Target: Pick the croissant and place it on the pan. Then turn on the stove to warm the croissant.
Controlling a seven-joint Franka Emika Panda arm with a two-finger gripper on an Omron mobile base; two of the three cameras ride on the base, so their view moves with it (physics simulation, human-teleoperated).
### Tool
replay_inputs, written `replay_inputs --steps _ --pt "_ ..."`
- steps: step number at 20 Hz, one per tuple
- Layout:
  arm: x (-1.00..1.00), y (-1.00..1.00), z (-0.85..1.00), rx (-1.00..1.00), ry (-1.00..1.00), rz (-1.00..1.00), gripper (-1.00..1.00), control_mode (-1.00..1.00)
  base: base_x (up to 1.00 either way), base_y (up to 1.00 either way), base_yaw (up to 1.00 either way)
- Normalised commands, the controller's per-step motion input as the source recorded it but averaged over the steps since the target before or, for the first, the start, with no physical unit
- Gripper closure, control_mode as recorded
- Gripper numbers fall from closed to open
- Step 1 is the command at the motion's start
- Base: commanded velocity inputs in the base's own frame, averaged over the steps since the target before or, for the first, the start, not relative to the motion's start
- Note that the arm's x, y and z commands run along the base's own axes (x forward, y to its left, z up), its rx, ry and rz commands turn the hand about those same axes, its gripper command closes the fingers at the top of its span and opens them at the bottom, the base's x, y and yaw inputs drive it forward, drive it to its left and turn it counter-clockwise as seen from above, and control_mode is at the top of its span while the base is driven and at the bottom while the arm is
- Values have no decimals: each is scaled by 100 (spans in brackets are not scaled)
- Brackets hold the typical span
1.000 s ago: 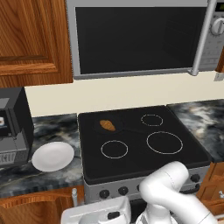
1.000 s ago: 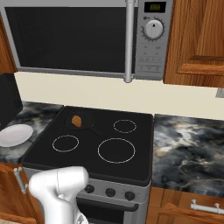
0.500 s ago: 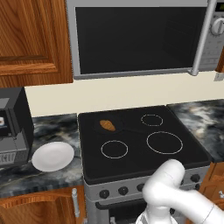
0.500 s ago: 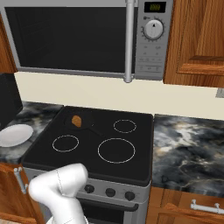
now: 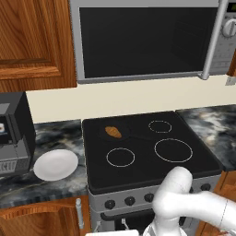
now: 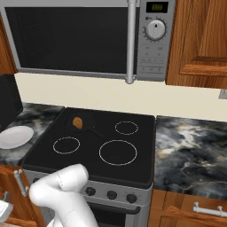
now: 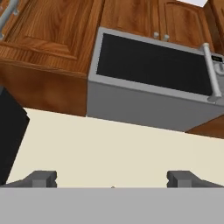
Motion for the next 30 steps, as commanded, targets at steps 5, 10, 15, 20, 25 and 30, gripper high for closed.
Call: replay_inputs --steps 5,10,15,20,25,30 --pt "46 0 -15 4 -3 -1 -100 -100 0 0 0" --pt "47 0 -20 4 -5 -3 -100 -100 0 0 0" --pt "16 0 -28 4 -4 -3 -100 -100 0 0 0" --pt "1 0 -33 4 -5 -2 -100 -100 0 0 0" --pt "7 -6 -16 4 -8 0 -100 -100 0 0 0" --pt "-6 -38 -2 6 -5 0 -100 -100 0 0 0"
